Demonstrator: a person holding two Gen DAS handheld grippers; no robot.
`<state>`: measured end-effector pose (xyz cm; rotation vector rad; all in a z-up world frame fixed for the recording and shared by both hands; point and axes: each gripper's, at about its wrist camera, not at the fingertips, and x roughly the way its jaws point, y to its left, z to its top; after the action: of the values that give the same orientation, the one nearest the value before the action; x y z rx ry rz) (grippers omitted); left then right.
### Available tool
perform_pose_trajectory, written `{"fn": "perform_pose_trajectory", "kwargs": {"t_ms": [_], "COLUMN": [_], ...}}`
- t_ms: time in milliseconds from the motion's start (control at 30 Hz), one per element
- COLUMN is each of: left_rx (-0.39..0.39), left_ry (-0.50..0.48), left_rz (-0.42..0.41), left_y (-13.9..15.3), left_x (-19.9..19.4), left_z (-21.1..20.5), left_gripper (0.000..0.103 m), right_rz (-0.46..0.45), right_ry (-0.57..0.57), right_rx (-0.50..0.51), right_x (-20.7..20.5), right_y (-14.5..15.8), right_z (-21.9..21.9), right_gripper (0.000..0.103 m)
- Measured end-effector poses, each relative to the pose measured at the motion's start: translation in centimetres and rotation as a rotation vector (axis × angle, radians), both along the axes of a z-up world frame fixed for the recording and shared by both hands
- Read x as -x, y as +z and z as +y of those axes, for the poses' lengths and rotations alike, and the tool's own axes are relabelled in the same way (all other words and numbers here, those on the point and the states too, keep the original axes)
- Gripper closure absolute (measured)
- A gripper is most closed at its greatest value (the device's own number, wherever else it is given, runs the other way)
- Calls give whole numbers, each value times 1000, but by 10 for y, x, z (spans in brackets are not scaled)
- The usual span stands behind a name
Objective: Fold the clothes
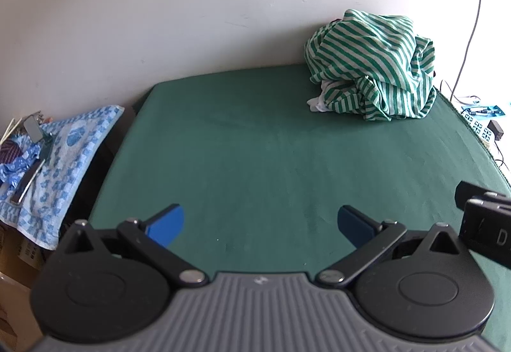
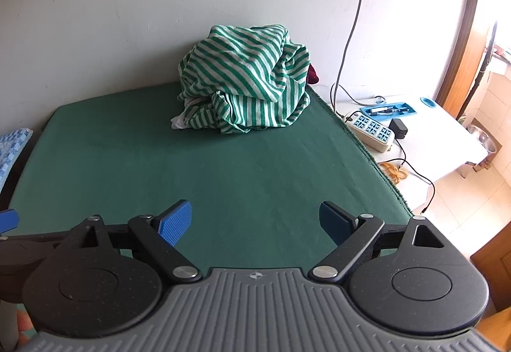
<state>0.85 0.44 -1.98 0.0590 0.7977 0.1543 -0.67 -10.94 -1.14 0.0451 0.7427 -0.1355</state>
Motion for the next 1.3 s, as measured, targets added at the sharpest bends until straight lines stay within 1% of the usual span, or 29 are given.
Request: {"fn": "perform_pose_trajectory", "kwargs": {"t_ms": [533,667,800,1300], "left_rx": [-14,-21,-37,-38], "left_ry": [-8,-15,-21,-20], "left_rz": [-7,-5,-15,-20], "left_y": [4,4,5,9], "left_x": [3,4,5,6], "left_z": [-8,-10,-13,-11], "left_gripper": [1,1,0,1], "right_rz": [-13,-10,-23,-34], "right_ry": [-13,0,8,20], "right_rx": [-24,-45,-43,-58], "right_x": [1,2,5,10], "right_y": [2,2,3,9], "right_z": [-8,-7,-6,-9], "right_gripper": [14,13,12,12]}}
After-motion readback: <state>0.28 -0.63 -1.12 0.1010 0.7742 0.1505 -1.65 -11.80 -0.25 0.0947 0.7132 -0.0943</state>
